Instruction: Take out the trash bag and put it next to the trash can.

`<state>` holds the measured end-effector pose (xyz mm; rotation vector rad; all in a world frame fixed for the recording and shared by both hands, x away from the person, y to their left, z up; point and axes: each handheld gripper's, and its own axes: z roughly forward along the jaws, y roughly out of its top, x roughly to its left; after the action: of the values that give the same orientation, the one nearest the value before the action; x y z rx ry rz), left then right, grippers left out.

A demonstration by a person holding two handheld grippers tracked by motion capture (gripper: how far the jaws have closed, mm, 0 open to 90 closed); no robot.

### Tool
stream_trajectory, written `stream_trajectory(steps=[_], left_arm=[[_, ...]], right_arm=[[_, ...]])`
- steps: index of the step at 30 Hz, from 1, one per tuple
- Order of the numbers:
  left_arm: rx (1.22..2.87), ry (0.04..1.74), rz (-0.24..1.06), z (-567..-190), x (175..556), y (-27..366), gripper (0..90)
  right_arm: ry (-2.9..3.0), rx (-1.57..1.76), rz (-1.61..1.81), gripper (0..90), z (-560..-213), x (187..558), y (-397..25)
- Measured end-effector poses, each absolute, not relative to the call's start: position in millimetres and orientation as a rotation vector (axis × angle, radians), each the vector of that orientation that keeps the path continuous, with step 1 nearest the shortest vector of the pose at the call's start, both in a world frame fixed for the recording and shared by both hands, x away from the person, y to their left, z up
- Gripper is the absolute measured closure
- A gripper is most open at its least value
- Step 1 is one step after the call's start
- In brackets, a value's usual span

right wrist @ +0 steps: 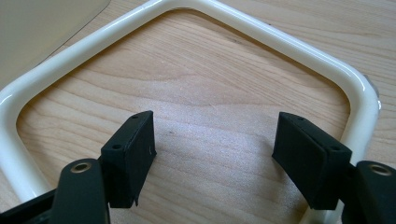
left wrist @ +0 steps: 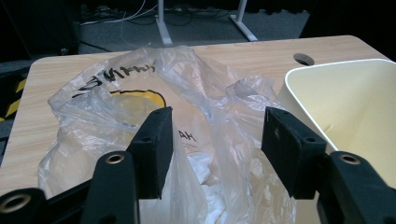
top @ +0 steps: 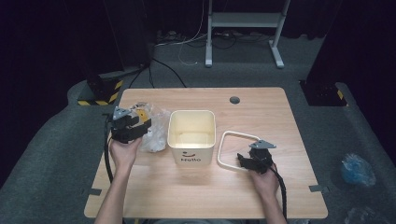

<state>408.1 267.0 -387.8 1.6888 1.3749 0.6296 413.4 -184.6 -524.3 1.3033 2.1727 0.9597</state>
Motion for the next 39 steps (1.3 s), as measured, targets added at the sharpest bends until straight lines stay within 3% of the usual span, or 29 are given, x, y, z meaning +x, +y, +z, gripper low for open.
stream_trajectory(steps=[20,39], left_arm=[[1.702,1.369,0.628,-389,390,275,35.4],[1.707,1.362,0.637,-393,373,279,34.2]], right_arm=[[2.172,1.304,0.960,29.4,-524,413,-185],[2.172,1.303,0.960,29.4,-524,413,-185]])
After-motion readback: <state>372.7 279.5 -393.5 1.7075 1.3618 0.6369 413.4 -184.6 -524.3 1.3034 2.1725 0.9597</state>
